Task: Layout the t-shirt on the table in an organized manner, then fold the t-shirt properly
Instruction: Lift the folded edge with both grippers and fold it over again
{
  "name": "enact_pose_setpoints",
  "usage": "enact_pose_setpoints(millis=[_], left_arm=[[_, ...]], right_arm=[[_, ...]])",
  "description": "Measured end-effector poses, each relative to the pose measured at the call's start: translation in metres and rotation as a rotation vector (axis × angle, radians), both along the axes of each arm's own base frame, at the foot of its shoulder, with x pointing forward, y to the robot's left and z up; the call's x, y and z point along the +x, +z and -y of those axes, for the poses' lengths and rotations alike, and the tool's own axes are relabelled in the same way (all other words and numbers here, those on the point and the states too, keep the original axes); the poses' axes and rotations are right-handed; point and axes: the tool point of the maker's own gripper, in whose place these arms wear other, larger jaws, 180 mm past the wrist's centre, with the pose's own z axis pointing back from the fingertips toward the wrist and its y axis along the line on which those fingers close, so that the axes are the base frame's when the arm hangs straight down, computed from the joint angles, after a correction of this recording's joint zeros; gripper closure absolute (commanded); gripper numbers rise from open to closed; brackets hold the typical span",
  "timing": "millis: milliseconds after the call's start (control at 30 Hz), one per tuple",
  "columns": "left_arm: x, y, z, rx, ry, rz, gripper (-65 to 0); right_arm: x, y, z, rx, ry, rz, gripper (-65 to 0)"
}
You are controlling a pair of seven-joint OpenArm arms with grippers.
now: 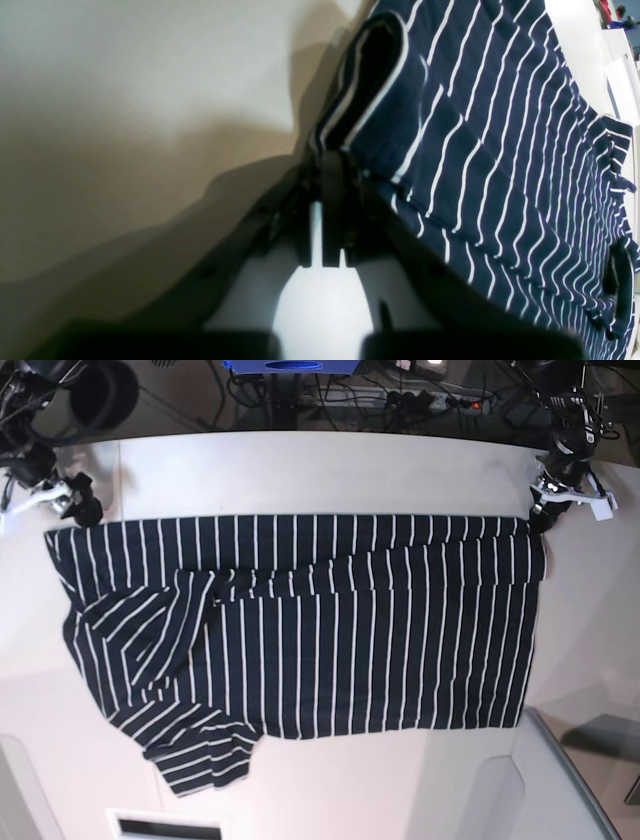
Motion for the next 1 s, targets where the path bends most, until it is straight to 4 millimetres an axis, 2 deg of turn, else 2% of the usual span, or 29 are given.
enact_pose_setpoints(millis=[67,167,300,500,633,700,800,967,1000], left_arm=[[-0.002,0.000,-0.001,0.006,-0.001,-0.003,0.0],[-0.006,0.003,-0.001,0.038,-0.034,-0.029,0.0],[-0.015,0.009,-0.006,0.083,-0.060,-0.056,0.0],[-0.014,0.009,-0.006,0.089,-0.063,-0.057,0.0],[-0.014,0.010,-0.007,0.089,-0.063,-0.057,0.0],[-0.013,0.010,-0.006,0.089,-0.064,-0.056,0.0],[-0.013,0.010,-0.007,0.089,-0.063,-0.056,0.0],[-0.013,0.010,-0.007,0.091,-0.065,-0.056,0.0],[-0.014,0.009,-0.005,0.086,-0.074,-0.068,0.0]], right_arm=[[0.012,-0.002,0.006,0.034,-0.035,0.023,-47.4],[0.017,-0.004,0.021,0.077,-0.106,0.051,-47.4],[0.030,-0.005,0.030,0.107,-0.123,0.065,-46.8],[0.037,-0.005,0.028,0.119,-0.143,0.083,-46.5],[0.044,-0.006,0.016,0.116,-0.082,0.075,-45.5],[0.050,-0.006,0.009,0.119,-0.057,0.072,-40.2],[0.051,-0.008,0.000,0.133,-0.039,0.060,-28.7],[0.042,-0.016,-0.005,0.141,-0.021,0.000,0.0],[0.041,-0.017,-0.006,0.142,-0.019,-0.004,0.0]])
